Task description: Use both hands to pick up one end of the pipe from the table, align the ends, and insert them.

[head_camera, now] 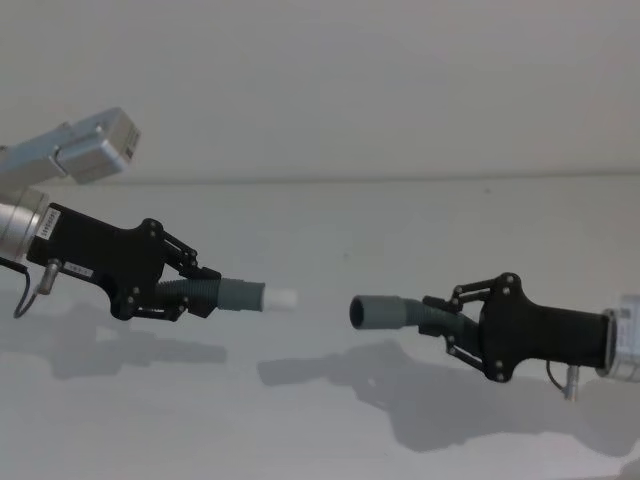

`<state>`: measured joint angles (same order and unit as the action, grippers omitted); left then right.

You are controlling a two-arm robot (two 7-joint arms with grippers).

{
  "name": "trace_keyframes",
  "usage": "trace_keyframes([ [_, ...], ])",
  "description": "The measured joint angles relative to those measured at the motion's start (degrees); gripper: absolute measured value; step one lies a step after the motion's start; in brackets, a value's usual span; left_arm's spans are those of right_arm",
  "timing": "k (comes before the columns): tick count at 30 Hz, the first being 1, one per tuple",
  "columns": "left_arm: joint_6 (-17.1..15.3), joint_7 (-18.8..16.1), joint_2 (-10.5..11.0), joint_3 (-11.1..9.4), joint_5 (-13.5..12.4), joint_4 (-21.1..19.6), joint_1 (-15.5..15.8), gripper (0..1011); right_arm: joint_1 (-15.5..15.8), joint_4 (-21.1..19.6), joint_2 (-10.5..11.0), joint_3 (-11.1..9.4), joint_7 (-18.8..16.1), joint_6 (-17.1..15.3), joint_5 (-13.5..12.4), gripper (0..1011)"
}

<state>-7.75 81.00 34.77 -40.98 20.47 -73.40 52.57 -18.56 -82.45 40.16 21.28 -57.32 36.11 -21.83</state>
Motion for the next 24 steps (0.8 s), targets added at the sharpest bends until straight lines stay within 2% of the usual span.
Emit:
trace_keyframes([
  [3,0.0,0.0,0.0,0.0,0.0,0.0,0.0,300,-1.3,1.5,0.6,0.6,-2.9,2.9,-1.2,192],
  [10,0.0,0.0,0.0,0.0,0.0,0.0,0.0,300,-2.6,2.6,1.1,0.8,-4.6,5.5,-1.3,192],
  [19,0.0,0.0,0.0,0.0,0.0,0.0,0.0,300,-2.8,2.2,1.7,0.5,-3.2,5.4,1.3,192],
  [24,0.0,0.0,0.0,0.0,0.0,0.0,0.0,300,-2.6,1.3,2.1,0.1,-1.5,4.2,3.4,192],
])
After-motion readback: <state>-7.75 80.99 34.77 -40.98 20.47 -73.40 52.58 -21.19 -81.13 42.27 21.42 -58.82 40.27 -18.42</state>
